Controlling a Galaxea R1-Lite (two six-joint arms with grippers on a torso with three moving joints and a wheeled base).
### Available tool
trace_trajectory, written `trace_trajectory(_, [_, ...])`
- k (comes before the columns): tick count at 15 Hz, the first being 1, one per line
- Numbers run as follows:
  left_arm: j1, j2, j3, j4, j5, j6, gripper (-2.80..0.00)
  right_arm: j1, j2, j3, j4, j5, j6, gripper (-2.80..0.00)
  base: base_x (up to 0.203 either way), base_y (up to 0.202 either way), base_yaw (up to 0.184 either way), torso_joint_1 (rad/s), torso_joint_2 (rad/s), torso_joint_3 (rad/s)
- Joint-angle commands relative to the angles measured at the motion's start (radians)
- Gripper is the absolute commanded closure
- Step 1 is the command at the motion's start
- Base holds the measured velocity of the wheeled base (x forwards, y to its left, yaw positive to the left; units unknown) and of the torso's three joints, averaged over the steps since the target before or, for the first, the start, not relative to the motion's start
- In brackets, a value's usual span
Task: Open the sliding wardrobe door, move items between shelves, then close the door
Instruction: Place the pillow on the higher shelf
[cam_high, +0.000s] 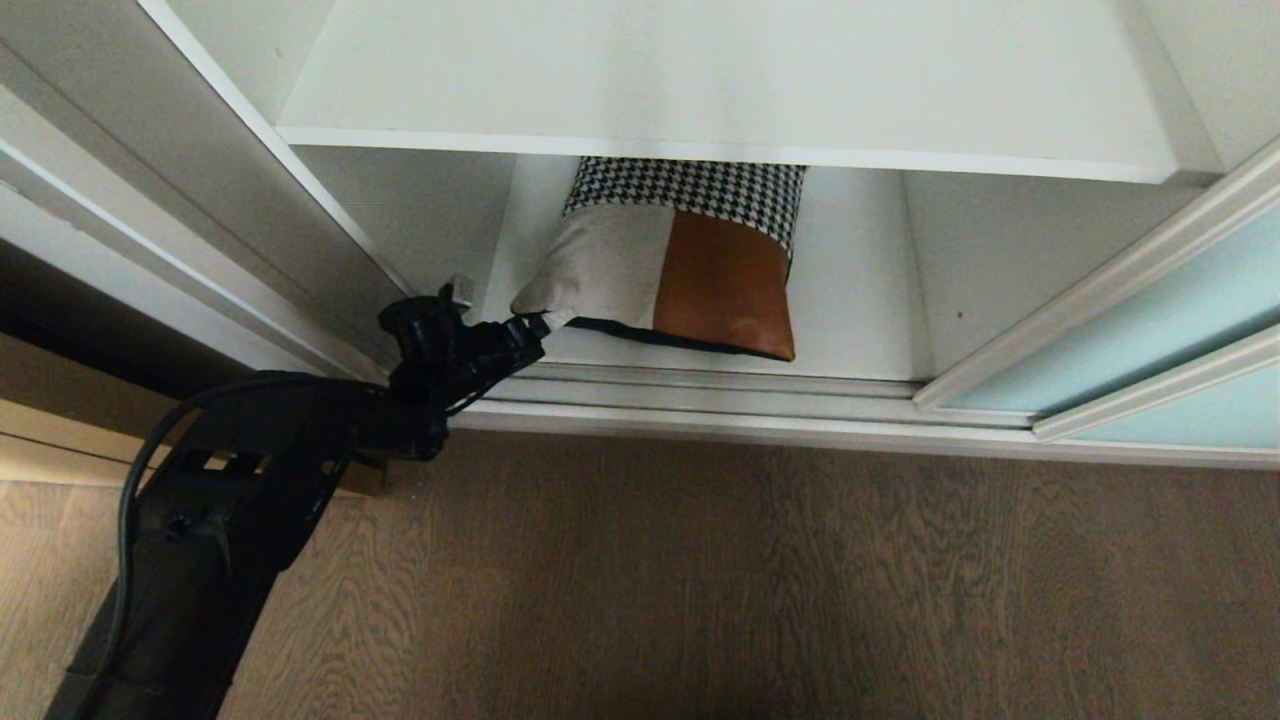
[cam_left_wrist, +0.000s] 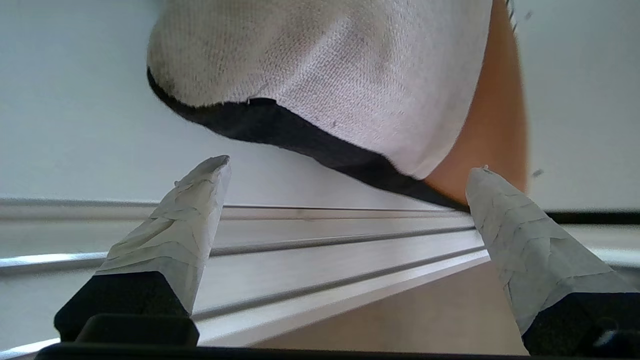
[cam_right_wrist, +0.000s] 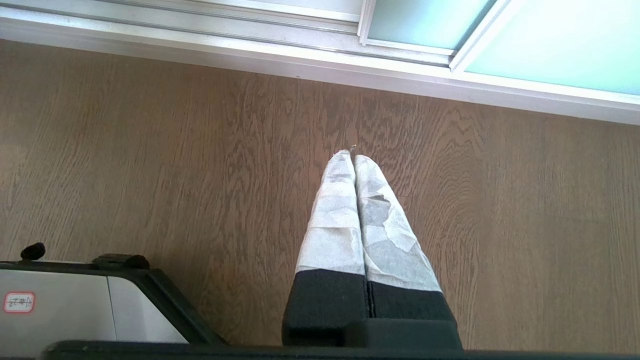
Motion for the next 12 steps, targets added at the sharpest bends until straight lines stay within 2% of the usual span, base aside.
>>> trace_trajectory(1, [-0.001,0.01,0.0,-0.018,-0.004,0.062,-2.8,0.0,-0.002,0.0,0.0,0.0,-0.001,0.0,0.0,0.0,0.0,0.0,0.0,0.0])
trace_trajectory(6, [-0.001,0.01,0.0,-0.026,-0.004,0.166,-2.8,0.0,-0.002,0.0,0.0,0.0,-0.001,0.0,0.0,0.0,0.0,0.0,0.0,0.0])
trace_trajectory(9, [-0.001,0.009,-0.001,0.038,-0.006,0.212,-2.8,0.0,-0.002,0.0,0.0,0.0,-0.001,0.0,0.0,0.0,0.0,0.0,0.0,0.0])
trace_trajectory(12, [0.011,0.017,-0.001,0.039,0.009,0.218,-2.8,0.0,-0.002,0.0,0.0,0.0,-0.001,0.0,0.0,0.0,0.0,0.0,0.0,0.0])
